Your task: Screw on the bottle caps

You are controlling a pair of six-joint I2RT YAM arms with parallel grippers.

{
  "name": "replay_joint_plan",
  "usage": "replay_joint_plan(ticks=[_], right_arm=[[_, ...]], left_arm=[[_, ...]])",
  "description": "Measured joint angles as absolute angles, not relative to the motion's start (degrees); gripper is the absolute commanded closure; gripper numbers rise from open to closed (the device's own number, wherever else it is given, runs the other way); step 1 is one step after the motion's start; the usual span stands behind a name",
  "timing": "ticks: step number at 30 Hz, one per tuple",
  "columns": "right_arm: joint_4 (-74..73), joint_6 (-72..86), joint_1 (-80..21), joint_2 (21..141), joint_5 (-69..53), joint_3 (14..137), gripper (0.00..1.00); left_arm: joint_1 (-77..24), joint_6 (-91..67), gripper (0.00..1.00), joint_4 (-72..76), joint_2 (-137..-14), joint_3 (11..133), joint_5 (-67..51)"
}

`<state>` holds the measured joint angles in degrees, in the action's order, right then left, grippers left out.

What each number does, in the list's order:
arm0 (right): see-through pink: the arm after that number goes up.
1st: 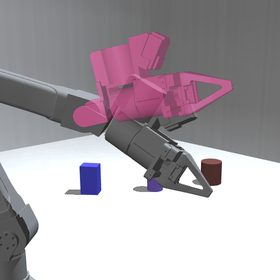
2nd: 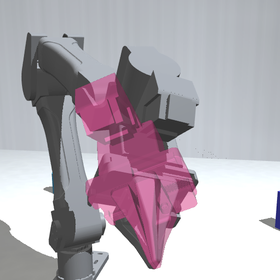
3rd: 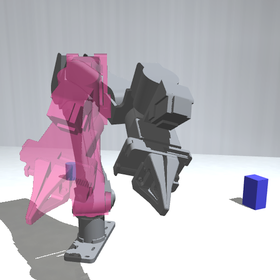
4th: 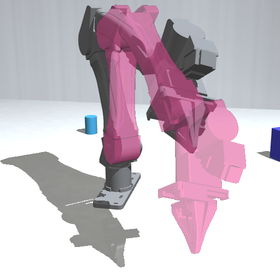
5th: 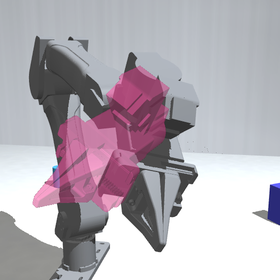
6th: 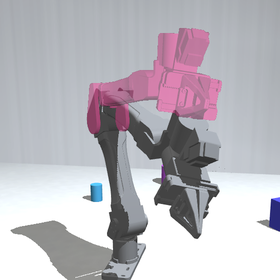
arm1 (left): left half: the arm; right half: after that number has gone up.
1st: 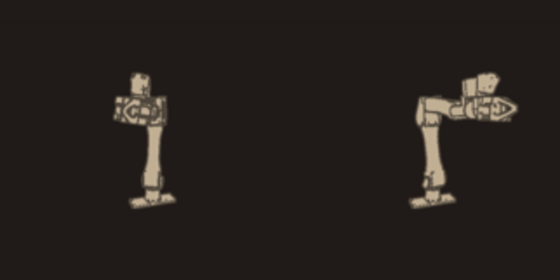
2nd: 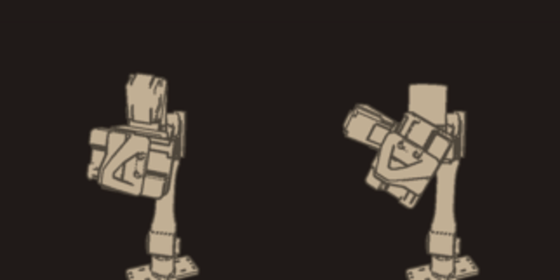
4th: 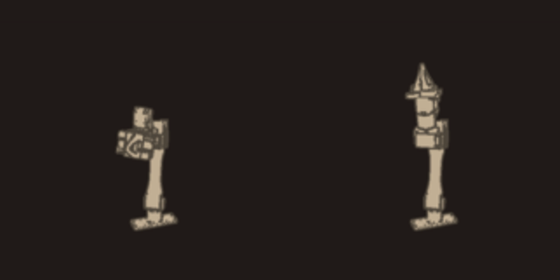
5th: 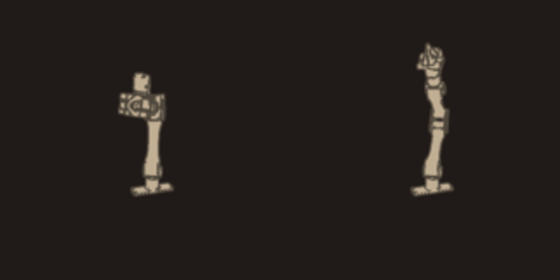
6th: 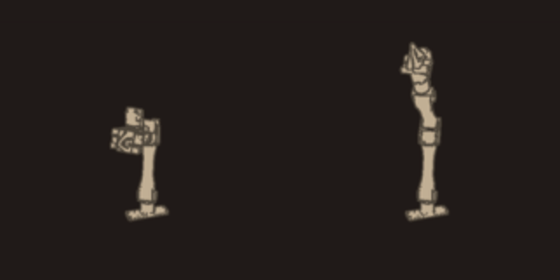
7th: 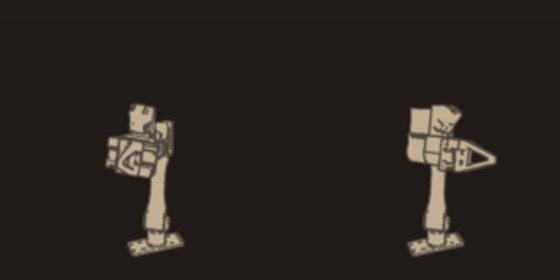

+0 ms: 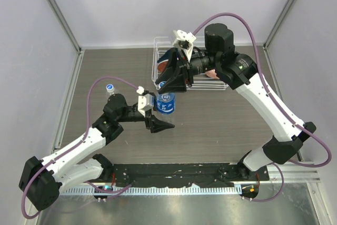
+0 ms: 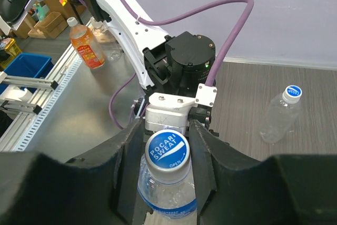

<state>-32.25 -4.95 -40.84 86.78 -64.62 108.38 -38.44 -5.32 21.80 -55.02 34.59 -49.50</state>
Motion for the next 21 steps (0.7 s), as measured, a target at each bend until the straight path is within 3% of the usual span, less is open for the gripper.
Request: replay_joint_plan(ticks=[5,10,19,21], right_arm=[[-31.07,-4.03,-40.80,86.32,-64.60,106.02,0.53],[-29.45,-2.96,-40.53,86.06,-64.42,104.79,0.79],[-25.45,-0.89,-40.25,85.41,-64.60,102.74,0.99],[-24.93,-0.36,-40.25,85.14,-63.81,102.35,0.99]], left_arm=[[-38.44,-5.74,1.00,22.00,-55.02,34.59,-48.75],[-38.46,-5.82,1.00,22.24,-55.02,34.61,-48.18],[-38.44,-6.09,1.00,22.44,-55.02,34.61,-47.07],[-38.44,-6.09,1.00,22.48,-55.02,34.61,-46.68]])
